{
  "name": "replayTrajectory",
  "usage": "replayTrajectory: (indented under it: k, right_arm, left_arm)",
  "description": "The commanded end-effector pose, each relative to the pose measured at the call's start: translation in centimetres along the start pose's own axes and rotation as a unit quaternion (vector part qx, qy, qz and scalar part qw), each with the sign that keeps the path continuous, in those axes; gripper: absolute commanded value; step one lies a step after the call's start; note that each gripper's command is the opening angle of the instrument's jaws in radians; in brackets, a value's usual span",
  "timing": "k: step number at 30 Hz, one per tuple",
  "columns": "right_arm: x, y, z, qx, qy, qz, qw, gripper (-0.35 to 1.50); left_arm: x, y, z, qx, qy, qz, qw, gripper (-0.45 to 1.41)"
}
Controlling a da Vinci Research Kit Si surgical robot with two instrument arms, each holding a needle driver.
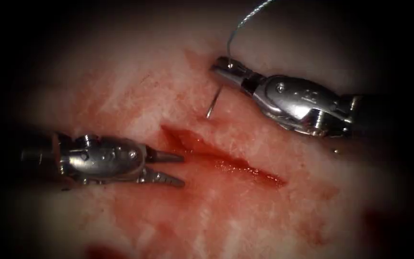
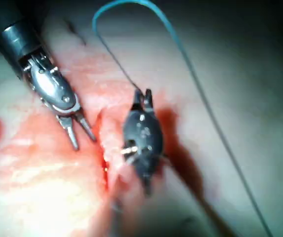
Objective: Wound Closure
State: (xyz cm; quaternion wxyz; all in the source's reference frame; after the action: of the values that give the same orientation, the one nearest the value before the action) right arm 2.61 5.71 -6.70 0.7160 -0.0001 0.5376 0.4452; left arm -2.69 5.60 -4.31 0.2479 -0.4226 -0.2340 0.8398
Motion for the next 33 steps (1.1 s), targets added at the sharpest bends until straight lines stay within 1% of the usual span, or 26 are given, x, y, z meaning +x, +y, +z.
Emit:
replayTrajectory:
  k: [1,2,3,9,10,14,19,23,24,28,33]
  right_arm:
    - [-0.08,-0.08,0.1,0.01,-0.011,0.023,1.0,-0.35]
    - [-0.09,-0.09,0.1,0.012,-0.016,0.034,0.999,-0.35]
    - [-0.12,-0.11,0.12,0.019,-0.03,0.055,0.998,-0.35]
    - [-0.23,-0.2,0.21,0.042,-0.07,0.111,0.99,-0.35]
    - [-0.27,-0.24,0.24,0.05,-0.084,0.126,0.987,-0.35]
    - [-0.37,-0.32,0.26,0.061,-0.112,0.157,0.979,-0.35]
    - [-0.43,-0.39,0.22,0.061,-0.125,0.18,0.974,-0.35]
    - [-0.49,-0.55,0.13,0.067,-0.135,0.19,0.97,-0.35]
    - [-0.52,-0.62,0.1,0.071,-0.139,0.188,0.97,-0.35]
    - [-0.56,-0.72,0.06,0.086,-0.145,0.186,0.968,-0.35]
    - [-0.58,-0.72,0.06,0.101,-0.149,0.188,0.965,-0.35]
  left_arm:
    - [-0.06,0.03,0.08,-0.002,-0.001,0.0,1.0,0.07]
    - [-0.06,0.03,0.08,-0.002,-0.001,0.0,1.0,0.07]
    - [-0.06,0.03,0.07,-0.002,-0.001,0.0,1.0,0.07]
    - [-0.08,0.02,0.06,-0.003,-0.001,0.001,1.0,0.07]
    - [-0.08,0.02,0.05,-0.003,-0.001,0.001,1.0,0.07]
    - [-0.08,0.01,0.05,-0.004,-0.001,0.002,1.0,0.07]
    - [-0.09,0.0,0.04,-0.004,-0.001,0.002,1.0,0.07]
    - [-0.09,0.0,0.04,-0.005,-0.001,0.002,1.0,0.07]
    - [-0.09,0.0,0.03,-0.005,-0.001,0.002,1.0,0.07]
    - [-0.08,-0.01,0.03,-0.005,-0.001,-0.001,1.0,0.07]
    - [-0.08,-0.01,0.03,-0.005,-0.001,0.002,1.0,0.07]
